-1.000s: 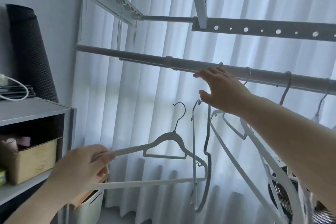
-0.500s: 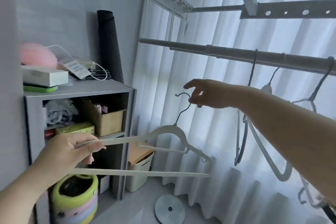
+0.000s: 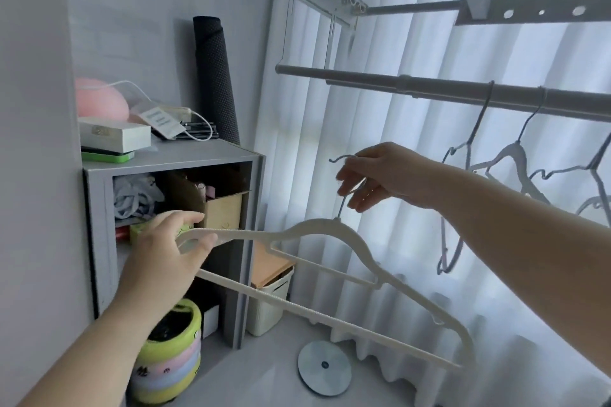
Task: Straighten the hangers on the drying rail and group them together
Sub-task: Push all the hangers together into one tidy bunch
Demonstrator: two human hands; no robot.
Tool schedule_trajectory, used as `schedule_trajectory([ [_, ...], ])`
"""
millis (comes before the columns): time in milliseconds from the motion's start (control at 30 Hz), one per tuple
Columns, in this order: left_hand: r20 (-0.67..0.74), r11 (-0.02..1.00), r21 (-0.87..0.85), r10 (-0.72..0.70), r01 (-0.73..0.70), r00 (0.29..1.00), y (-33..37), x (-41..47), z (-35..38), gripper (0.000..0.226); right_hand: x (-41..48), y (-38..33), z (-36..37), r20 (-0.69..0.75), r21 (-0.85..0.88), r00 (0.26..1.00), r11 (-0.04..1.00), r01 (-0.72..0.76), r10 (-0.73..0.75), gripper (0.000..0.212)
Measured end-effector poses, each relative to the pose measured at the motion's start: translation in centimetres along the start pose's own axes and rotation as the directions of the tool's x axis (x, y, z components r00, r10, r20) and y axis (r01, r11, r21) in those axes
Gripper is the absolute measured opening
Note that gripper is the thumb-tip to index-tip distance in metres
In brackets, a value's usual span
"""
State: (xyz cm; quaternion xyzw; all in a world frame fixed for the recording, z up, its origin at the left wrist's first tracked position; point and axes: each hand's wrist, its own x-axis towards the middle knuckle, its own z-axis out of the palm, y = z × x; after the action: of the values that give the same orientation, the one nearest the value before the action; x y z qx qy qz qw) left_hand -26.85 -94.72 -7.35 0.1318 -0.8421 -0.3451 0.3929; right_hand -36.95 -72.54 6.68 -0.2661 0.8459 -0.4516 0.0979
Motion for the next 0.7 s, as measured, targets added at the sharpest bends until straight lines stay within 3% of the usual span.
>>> schedule_trajectory([
  [67,0.047,0.995,-0.100,0.032,-0.028,0.998,1.3,0.4,0.3,0.030,0.7,-0.8,0.5,-0.069,0.120,0.998,0.993,0.003,0.006,0.031],
  [133,0.214,0.976,-0.214,0.078,-0.031,0.974,2.7,0.6,1.1,0.035,1.5,-1.5,0.9,-0.148,0.226,0.989,0.974,0.018,0.016,0.032],
  [233,0.441,0.960,-0.269,0.196,-0.079,0.876,4.6,1.0,2.6,0.061,2.7,-2.4,1.4,-0.254,0.346,0.966,0.937,0.038,0.055,0.032],
  [333,0.609,0.955,-0.289,0.233,-0.062,0.758,5.0,1.5,5.0,0.074,3.7,-2.8,1.7,-0.335,0.411,0.935,0.911,0.038,0.112,0.032],
  [500,0.841,0.838,-0.442,0.263,0.320,0.472,5.6,2.9,7.4,0.056,5.4,-3.2,1.9,-0.460,0.446,0.865,0.895,0.031,0.199,0.031],
  [567,0.874,0.774,-0.453,0.286,0.444,0.393,5.9,3.2,7.9,0.048,6.0,-3.2,1.8,-0.508,0.457,0.831,0.889,0.035,0.228,0.032],
  [633,0.874,0.712,-0.465,0.272,0.527,0.403,6.2,3.2,8.5,0.032,6.4,-3.1,1.6,-0.528,0.475,0.812,0.879,0.041,0.248,0.038],
  [700,0.841,0.648,-0.508,0.233,0.567,0.488,6.6,3.5,9.1,0.015,6.5,-2.8,1.4,-0.532,0.498,0.805,0.866,0.047,0.262,0.043],
])
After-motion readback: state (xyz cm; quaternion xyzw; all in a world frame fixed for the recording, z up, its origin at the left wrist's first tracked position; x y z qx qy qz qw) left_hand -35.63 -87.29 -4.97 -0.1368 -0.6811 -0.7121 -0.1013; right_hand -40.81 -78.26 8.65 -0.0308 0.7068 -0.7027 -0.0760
